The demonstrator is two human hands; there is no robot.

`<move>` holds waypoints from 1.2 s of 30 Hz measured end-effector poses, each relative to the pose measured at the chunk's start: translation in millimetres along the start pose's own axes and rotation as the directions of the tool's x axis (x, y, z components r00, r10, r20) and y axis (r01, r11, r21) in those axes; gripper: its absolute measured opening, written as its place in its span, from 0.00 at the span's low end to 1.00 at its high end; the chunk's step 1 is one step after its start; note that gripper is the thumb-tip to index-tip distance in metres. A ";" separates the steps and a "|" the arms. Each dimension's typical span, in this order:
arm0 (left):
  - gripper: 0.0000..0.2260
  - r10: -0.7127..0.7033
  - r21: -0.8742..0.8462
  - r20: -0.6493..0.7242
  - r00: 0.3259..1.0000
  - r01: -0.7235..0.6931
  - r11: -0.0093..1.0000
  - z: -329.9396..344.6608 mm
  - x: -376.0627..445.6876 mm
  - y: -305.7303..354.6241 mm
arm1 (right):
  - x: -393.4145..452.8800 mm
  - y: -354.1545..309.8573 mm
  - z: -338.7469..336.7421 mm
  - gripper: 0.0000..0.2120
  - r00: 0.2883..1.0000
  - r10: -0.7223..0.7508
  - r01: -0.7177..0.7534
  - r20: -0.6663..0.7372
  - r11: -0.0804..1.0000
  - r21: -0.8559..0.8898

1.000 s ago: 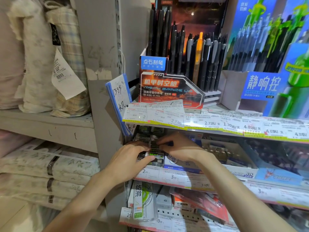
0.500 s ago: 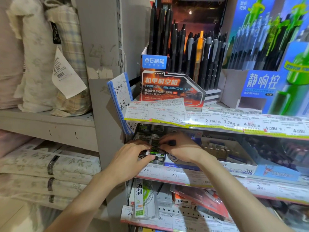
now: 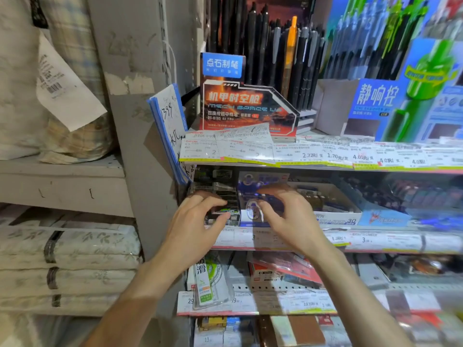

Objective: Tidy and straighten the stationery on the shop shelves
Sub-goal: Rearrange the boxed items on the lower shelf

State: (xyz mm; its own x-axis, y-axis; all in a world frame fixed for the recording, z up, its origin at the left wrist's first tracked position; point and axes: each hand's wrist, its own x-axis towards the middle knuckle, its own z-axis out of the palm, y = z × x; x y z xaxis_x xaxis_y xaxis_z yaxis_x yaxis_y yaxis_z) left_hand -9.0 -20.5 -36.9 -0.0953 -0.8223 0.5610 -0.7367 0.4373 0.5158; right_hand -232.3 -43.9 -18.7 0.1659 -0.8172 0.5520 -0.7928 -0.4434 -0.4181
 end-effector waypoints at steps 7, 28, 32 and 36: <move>0.10 0.163 -0.043 -0.044 0.986 -0.165 0.985 18.8 -4.9 9.7 | -56.8 15.0 -16.7 0.08 0.973 0.071 -0.068 -0.220 0.997 0.021; 0.23 -0.200 0.394 0.125 0.972 0.137 0.909 49.7 24.6 71.3 | -5.3 110.7 -120.1 0.09 0.989 0.031 0.027 0.143 0.922 -0.387; 0.27 -0.189 0.380 0.135 0.973 0.125 0.917 48.7 27.2 65.3 | 15.7 110.2 -116.7 0.07 0.936 0.076 0.074 0.343 0.912 -0.403; 0.29 -0.159 0.330 0.153 0.975 0.101 0.939 45.2 30.3 63.7 | 23.8 114.1 -113.5 0.09 0.912 0.091 0.084 0.399 0.913 -0.400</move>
State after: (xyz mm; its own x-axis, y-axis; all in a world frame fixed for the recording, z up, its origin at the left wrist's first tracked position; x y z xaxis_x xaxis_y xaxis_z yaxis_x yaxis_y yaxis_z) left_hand -89.1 -34.1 -16.3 -0.0780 -0.9273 0.3661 -0.9219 0.2069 0.3275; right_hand -385.4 -72.2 28.6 0.3138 -0.9328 0.1775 -0.9440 -0.3265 -0.0470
